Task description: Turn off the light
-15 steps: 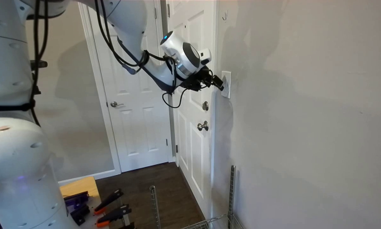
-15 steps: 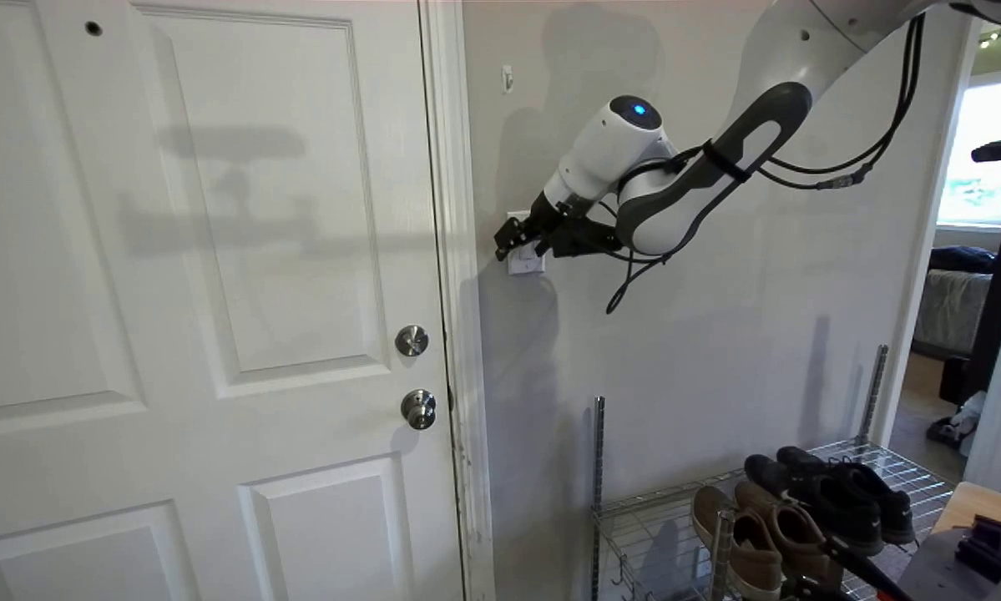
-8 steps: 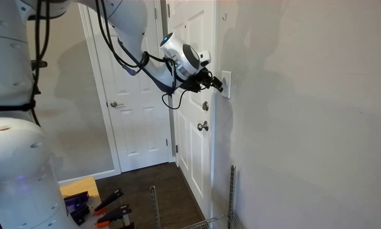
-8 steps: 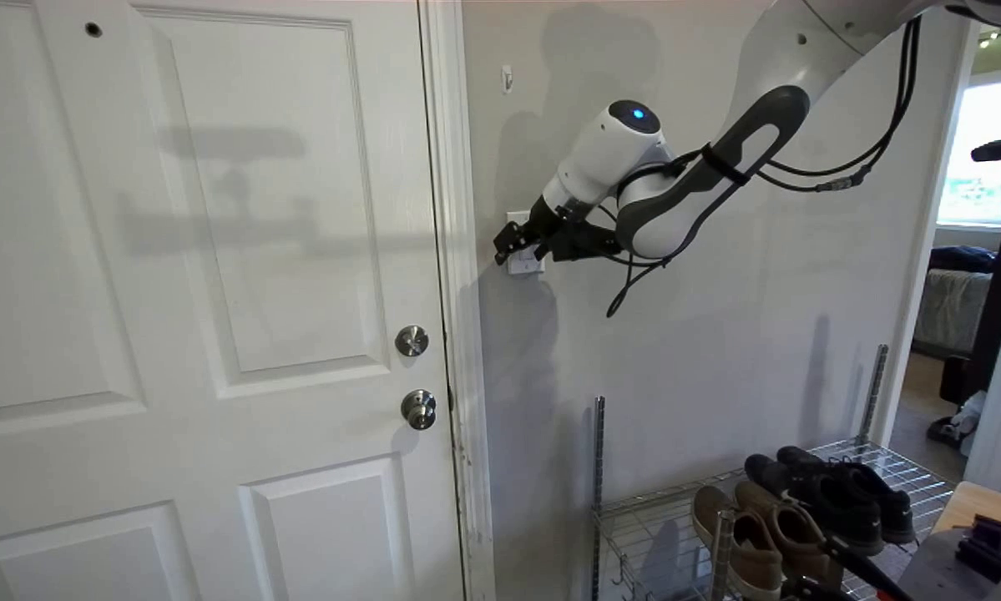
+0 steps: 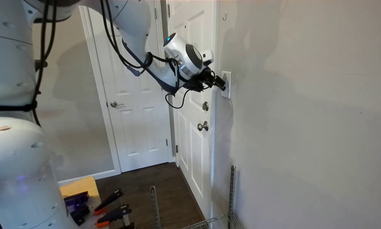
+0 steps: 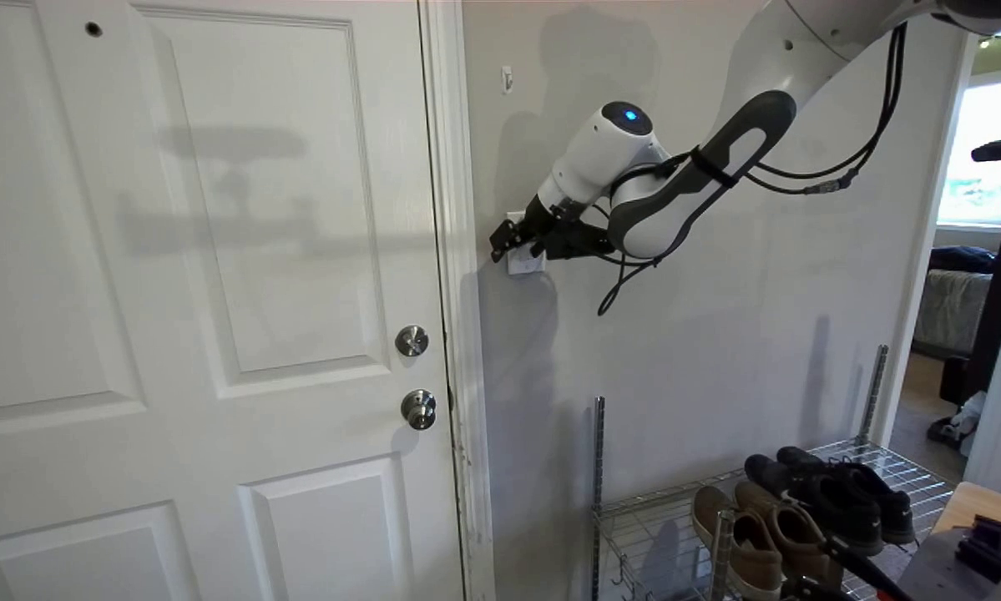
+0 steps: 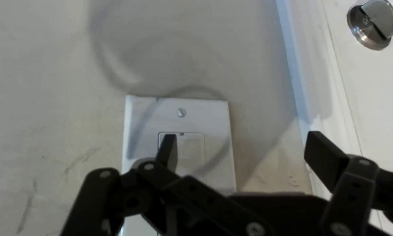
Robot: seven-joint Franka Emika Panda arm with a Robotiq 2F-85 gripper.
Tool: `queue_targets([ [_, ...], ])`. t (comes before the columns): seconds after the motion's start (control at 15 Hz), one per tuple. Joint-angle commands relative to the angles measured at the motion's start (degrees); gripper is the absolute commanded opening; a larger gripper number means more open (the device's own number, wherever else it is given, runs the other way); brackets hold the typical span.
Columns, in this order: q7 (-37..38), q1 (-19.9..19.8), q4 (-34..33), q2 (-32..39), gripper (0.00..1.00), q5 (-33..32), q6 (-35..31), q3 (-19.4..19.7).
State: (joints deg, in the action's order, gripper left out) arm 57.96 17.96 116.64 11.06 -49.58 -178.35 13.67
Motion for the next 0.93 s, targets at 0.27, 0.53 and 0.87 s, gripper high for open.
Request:
queue_targets([
  [0.27,2.2,0.9,-1.5,2.5,1.00,-0.5,-1.0,0.9],
  [0.53,3.4,2.1,-1.8,1.9,1.00,-1.4,-0.3,2.1],
  [0.87,1.2,1.1,5.0,-2.6,1.00,4.4,1.1,-2.6],
])
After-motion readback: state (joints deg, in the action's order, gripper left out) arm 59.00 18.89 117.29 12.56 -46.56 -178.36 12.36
